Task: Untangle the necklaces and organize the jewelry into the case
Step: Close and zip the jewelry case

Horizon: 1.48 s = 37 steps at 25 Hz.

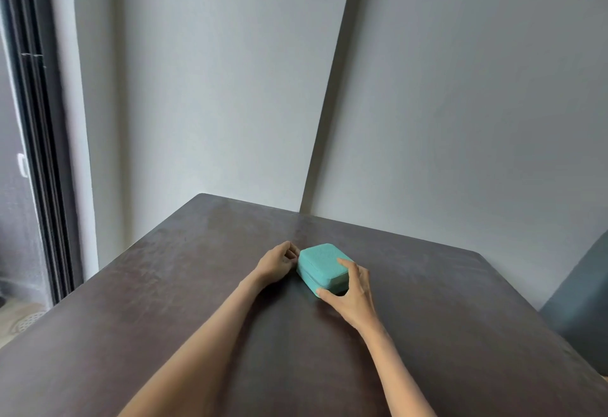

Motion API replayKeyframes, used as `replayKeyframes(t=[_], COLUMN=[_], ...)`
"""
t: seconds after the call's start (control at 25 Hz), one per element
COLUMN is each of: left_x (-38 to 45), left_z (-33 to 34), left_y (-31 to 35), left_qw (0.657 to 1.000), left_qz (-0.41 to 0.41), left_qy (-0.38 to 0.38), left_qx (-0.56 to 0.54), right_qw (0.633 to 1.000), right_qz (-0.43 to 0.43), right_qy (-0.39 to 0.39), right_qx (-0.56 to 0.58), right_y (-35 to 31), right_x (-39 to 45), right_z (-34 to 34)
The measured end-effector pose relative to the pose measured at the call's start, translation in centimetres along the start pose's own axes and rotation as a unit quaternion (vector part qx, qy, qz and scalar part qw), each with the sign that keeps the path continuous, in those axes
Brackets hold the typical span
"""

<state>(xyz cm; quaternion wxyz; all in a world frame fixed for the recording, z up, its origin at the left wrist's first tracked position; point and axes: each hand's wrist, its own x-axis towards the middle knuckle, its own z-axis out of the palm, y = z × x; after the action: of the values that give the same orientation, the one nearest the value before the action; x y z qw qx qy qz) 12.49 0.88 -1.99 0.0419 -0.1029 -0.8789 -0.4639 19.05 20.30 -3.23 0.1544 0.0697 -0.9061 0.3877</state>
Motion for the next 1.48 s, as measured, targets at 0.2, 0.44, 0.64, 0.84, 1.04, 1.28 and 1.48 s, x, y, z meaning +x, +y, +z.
replayKeyframes(t=[0.2, 0.44, 0.64, 0.84, 1.04, 1.28, 1.48], left_x=[0.1, -1.1, -3.5, -3.7, -4.7, -5.5, -5.3], left_z=[-0.1, 0.0, 1.6, 2.0, 2.4, 2.3, 2.4], left_y=[-0.3, -0.1, 1.0, 1.2, 1.2, 1.6, 1.7], left_qw=[0.998, 0.996, 0.985, 0.979, 0.917, 0.933, 0.932], left_qz=[0.015, 0.054, 0.134, 0.166, 0.306, 0.286, 0.247], left_qy=[0.019, 0.001, -0.085, -0.043, 0.077, 0.048, 0.006], left_qx=[0.060, 0.073, 0.075, 0.108, 0.243, 0.215, 0.266], right_qw=[1.000, 0.999, 0.996, 0.932, 0.894, 0.939, 0.959], right_qz=[-0.001, 0.016, 0.038, -0.151, -0.231, -0.198, -0.152], right_qy=[0.004, 0.032, 0.050, 0.159, 0.172, 0.105, 0.083], right_qx=[-0.002, -0.009, -0.062, -0.290, -0.343, -0.262, -0.224], right_y=[0.1, 0.3, -0.2, -1.2, -2.4, -2.9, -2.4], right_x=[0.2, 0.6, 1.0, 0.4, -0.3, -1.2, -1.3], right_z=[0.2, 1.0, 1.8, 1.9, 1.7, 1.4, 1.2])
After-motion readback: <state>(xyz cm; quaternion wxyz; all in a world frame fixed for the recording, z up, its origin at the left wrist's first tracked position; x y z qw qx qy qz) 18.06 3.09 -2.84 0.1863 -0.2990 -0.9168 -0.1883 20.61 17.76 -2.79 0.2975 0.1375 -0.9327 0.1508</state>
